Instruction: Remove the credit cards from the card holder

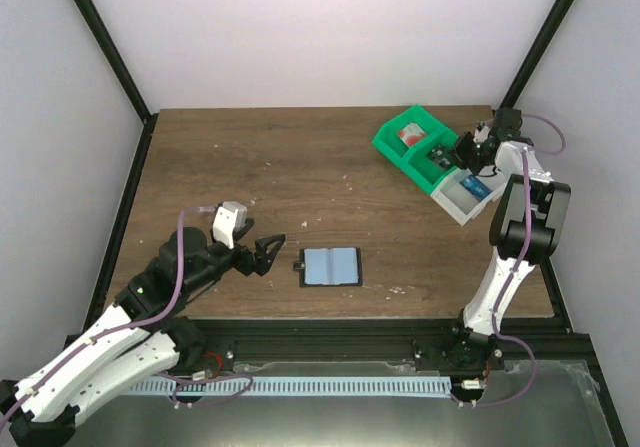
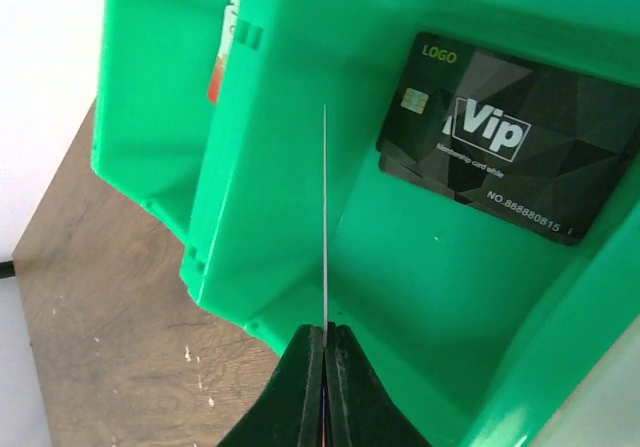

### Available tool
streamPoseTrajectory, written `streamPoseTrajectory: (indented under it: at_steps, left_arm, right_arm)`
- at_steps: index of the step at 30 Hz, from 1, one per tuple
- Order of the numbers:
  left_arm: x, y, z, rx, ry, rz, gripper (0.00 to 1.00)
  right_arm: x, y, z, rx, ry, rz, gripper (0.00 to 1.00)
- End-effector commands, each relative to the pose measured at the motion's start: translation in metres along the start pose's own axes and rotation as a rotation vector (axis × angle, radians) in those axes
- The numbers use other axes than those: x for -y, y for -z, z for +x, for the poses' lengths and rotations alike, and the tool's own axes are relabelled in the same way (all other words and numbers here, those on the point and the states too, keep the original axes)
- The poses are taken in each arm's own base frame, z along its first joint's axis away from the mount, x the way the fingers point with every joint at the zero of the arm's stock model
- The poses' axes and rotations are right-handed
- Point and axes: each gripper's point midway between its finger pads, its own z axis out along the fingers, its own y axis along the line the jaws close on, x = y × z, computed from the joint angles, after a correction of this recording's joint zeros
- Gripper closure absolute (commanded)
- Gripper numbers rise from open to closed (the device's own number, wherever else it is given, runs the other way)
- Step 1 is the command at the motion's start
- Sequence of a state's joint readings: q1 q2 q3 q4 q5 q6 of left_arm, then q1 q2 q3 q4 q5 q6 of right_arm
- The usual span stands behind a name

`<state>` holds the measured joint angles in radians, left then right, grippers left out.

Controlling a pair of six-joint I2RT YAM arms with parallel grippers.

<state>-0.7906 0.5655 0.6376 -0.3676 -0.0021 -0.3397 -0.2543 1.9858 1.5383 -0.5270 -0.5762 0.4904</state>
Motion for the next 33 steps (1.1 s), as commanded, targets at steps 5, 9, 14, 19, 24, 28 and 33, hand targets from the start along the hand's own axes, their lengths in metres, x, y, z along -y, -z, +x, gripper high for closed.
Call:
streamPoseTrajectory:
  at_steps: [5, 9, 14, 19, 24, 28, 33]
  left_arm:
    - [-0.005, -0.004, 0.006, -0.021, -0.001, -0.022, 0.00]
    - [-0.005, -0.003, 0.006, -0.020, 0.001, -0.021, 0.00]
    - [-0.005, -0.005, 0.007, -0.026, -0.001, -0.021, 0.00]
    - [-0.006, -0.006, 0.008, -0.031, 0.002, -0.027, 0.00]
    - [-0.007, -0.004, 0.007, -0.024, 0.003, -0.033, 0.00]
    - [-0.007, -0.004, 0.007, -0.020, 0.006, -0.034, 0.00]
    - [-0.008, -0.006, 0.008, -0.028, 0.005, -0.043, 0.00]
  right_arm:
    - [0.011, -0.002, -0.020, 0.025, -0.031, 0.059, 1.00]
    - [0.020, -0.008, -0.024, 0.036, -0.041, 0.092, 0.99]
    - [0.025, -0.010, -0.033, 0.059, -0.057, 0.108, 1.00]
    - [0.029, -0.013, -0.039, 0.082, -0.065, 0.119, 0.99]
    - [0.032, -0.012, -0.044, 0.098, -0.078, 0.131, 0.94]
    - [0.033, -0.012, -0.048, 0.118, -0.082, 0.144, 0.92]
    - [0.038, -0.011, -0.048, 0.121, -0.092, 0.169, 0.90]
